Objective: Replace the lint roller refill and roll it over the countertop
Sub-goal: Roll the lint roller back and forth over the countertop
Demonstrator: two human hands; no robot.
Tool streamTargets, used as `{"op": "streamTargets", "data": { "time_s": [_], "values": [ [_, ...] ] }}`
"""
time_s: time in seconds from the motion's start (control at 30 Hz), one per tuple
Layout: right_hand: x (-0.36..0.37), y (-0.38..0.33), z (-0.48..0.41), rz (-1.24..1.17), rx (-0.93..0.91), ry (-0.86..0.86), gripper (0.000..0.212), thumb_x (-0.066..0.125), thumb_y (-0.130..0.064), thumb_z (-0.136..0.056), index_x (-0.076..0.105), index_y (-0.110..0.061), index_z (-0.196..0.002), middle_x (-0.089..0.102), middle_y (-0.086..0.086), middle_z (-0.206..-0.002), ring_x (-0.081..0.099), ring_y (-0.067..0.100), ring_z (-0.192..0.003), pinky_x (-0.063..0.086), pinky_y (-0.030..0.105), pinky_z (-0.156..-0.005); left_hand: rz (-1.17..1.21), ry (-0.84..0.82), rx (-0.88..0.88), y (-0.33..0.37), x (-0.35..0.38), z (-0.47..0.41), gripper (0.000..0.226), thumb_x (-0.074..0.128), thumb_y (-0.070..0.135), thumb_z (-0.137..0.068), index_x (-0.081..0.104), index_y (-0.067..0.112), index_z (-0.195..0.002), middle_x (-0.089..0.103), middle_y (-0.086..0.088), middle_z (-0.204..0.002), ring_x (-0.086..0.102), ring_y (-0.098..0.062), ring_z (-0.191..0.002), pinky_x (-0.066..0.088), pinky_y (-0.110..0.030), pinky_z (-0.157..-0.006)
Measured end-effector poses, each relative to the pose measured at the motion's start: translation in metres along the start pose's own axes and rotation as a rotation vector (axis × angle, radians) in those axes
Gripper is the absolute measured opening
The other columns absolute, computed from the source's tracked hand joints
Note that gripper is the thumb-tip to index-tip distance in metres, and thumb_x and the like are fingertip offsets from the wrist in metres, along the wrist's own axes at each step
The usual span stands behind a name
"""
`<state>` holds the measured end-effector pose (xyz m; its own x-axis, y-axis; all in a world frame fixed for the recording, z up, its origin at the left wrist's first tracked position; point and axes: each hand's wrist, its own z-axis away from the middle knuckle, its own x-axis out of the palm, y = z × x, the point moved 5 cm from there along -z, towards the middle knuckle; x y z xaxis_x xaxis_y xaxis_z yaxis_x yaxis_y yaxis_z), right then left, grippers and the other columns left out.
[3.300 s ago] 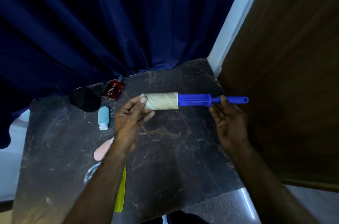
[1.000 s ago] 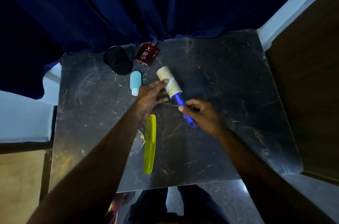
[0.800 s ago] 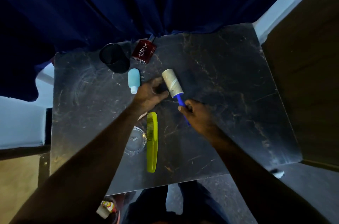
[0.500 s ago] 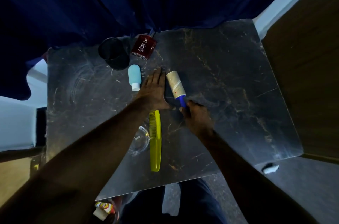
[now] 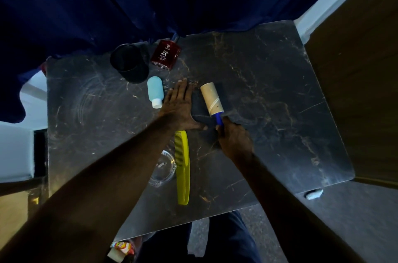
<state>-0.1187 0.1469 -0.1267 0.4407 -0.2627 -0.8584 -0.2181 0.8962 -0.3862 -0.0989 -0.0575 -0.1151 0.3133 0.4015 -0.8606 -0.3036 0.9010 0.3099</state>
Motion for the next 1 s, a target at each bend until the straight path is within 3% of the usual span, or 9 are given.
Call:
{"op": "streamTargets", "data": {
  "time_s": [0.13, 0.3, 0.5, 0.67, 1.0],
  "values": [
    [-0.015, 0.013, -0.005, -0.011, -0.017, 0.081, 0.046, 0.052, -0.040, -0.099, 0.052, -0.016, -0.138, 0.065, 0.014, -0.124, 0.063, 0.032, -0.112, 0.048, 0.039, -0.090, -0.003, 0.005, -0.012, -0.001, 0.001, 0.000, 0.156, 0.069, 0.093, -0.055, -0.014, 0.019, -0.165, -0.020, -0.007, -0.173, -0.014, -0.028, -0.161, -0.004, -0.045, -0.128],
    [-0.031, 0.033, -0.012, 0.001, 0.048, 0.079, 0.043, 0.047, -0.041, -0.101, 0.052, -0.015, -0.135, 0.067, 0.016, -0.116, 0.064, 0.032, -0.105, 0.046, 0.036, -0.083, -0.006, 0.018, -0.017, 0.000, 0.002, -0.001, 0.158, 0.068, 0.095, -0.051, -0.012, 0.020, -0.165, -0.018, -0.005, -0.174, -0.010, -0.028, -0.161, 0.001, -0.048, -0.129],
    [-0.057, 0.064, -0.018, -0.027, 0.171, 0.063, 0.041, 0.043, -0.041, -0.102, 0.051, -0.019, -0.136, 0.064, 0.015, -0.119, 0.063, 0.032, -0.110, 0.051, 0.044, -0.093, -0.017, 0.079, 0.004, 0.000, 0.002, -0.002, 0.158, 0.069, 0.095, -0.049, -0.006, 0.019, -0.166, -0.009, -0.005, -0.175, -0.001, -0.029, -0.162, 0.006, -0.047, -0.129],
    [-0.077, 0.089, -0.015, -0.081, 0.282, 0.102, 0.047, 0.044, -0.038, -0.103, 0.046, -0.016, -0.144, 0.061, 0.017, -0.130, 0.057, 0.033, -0.121, 0.046, 0.050, -0.103, -0.029, 0.084, 0.006, 0.000, 0.003, -0.003, 0.161, 0.067, 0.098, -0.046, -0.004, 0.016, -0.166, -0.006, -0.007, -0.175, 0.001, -0.029, -0.162, 0.009, -0.048, -0.130],
    [-0.103, 0.135, -0.006, -0.214, 0.474, 0.144, 0.039, 0.048, -0.038, -0.102, 0.053, -0.016, -0.133, 0.064, 0.014, -0.122, 0.062, 0.030, -0.112, 0.049, 0.043, -0.093, -0.053, 0.055, 0.000, 0.002, 0.002, -0.004, 0.162, 0.064, 0.100, -0.047, -0.008, 0.018, -0.165, -0.010, -0.006, -0.175, -0.005, -0.027, -0.162, 0.007, -0.048, -0.131]
  ]
}}
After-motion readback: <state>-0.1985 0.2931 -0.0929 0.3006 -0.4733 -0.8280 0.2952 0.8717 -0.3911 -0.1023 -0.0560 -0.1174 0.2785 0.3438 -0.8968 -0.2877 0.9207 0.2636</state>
